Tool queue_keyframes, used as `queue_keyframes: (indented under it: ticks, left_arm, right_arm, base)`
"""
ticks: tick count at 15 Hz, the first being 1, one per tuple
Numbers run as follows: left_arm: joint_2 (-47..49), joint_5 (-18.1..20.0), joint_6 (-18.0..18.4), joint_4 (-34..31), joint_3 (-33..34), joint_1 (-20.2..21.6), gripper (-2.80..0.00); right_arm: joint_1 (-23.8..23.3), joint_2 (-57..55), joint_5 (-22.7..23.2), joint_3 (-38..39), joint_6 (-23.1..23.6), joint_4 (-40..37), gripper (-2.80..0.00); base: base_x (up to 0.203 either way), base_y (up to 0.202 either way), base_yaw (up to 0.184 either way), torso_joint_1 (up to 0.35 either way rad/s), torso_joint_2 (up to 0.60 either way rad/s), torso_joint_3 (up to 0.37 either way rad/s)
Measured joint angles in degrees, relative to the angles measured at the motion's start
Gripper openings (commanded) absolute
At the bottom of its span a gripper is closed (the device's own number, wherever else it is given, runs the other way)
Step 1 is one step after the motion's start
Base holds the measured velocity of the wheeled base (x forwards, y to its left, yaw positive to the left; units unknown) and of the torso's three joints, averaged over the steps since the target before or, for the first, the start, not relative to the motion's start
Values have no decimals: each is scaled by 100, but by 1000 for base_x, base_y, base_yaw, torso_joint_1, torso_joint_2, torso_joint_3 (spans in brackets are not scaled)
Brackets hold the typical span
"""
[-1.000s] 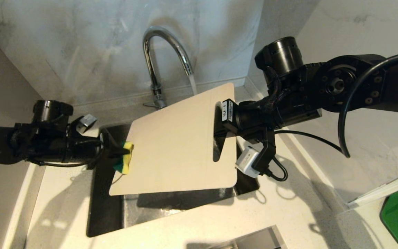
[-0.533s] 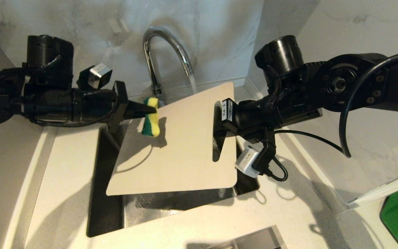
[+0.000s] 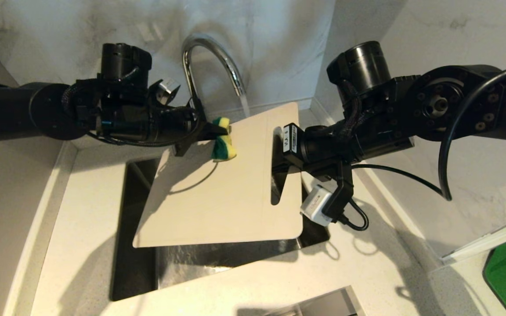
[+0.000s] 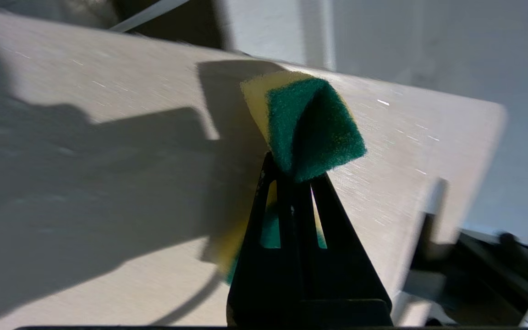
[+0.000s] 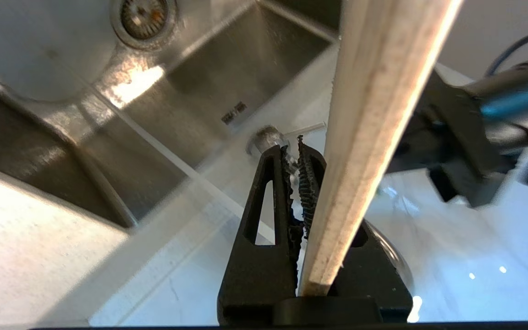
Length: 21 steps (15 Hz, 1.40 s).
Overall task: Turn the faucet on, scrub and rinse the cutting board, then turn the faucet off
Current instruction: Scrub the cutting board underwater
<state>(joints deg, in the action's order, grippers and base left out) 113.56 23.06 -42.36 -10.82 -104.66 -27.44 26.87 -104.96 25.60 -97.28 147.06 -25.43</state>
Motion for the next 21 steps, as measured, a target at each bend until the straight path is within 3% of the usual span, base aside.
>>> queue_keyframes:
  ticks: [8, 12, 16, 21]
  left_arm:
    - [212, 38, 93, 47, 722, 546, -280]
    - [239, 87, 177, 610, 1313, 985, -280]
    - [320, 513, 261, 882, 1589, 1487, -280]
    - [399, 904, 823, 890, 1964, 2057, -280]
  right_arm:
    - [0, 32, -2, 55, -9, -17, -280]
    - [2, 35, 2, 39, -6, 2, -280]
    - [2, 35, 13, 39, -7, 5, -280]
    - [-5, 36, 15, 56, -4, 5, -280]
  base:
    - [0, 0, 0, 0, 0, 0]
    - [0, 0, 0, 0, 0, 0]
    - [0, 0, 0, 0, 0, 0]
    - [0, 0, 0, 0, 0, 0]
